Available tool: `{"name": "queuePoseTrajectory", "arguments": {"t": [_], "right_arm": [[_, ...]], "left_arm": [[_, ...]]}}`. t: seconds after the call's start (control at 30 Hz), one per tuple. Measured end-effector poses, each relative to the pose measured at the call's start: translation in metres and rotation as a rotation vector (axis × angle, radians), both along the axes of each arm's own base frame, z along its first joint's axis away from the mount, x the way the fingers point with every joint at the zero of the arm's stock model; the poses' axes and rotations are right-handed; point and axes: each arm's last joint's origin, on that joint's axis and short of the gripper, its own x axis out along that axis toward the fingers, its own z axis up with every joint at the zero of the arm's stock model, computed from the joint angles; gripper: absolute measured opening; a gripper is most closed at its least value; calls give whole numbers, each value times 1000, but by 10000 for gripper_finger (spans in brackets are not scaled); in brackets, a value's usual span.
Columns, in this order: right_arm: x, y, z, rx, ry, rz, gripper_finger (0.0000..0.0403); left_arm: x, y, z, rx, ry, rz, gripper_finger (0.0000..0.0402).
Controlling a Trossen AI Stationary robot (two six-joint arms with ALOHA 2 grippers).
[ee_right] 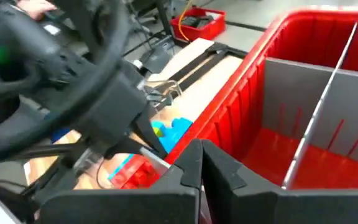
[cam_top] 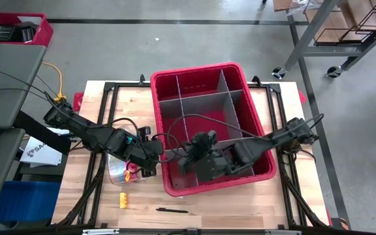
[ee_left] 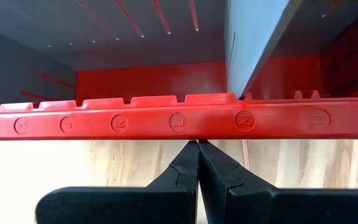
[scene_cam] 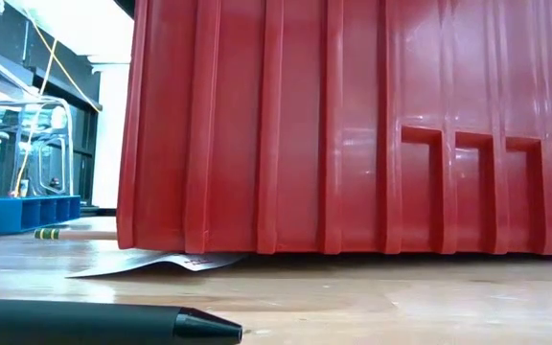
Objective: Sort Items/Unsort Items
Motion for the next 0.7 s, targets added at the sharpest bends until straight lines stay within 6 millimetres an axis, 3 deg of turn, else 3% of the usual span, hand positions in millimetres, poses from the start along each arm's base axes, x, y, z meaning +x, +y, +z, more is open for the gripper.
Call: {"name": "queuePoseTrajectory", "arguments": {"t": [0.23,0.37,0.47,0.53,0.63,0.7], "right_arm": [[17,3,-53,129,170,-44,0],[22,6,-58,154,171,-21,0],[18,6,-44,111,162,1,0],[10,4,-22,97,135,27,0],[-22,2,14,36,109,-20,0],[-48,3,22,5,131,-91,0]], "left_arm": [[0,0,0,12,-6,5,0],[0,1,0,16,-1,6,0],[0,1,0,18,-7,6,0],[1,1,1,18,-12,8,0],[1,1,1,18,-10,9,0],[0,2,1,21,-8,11,0]]}}
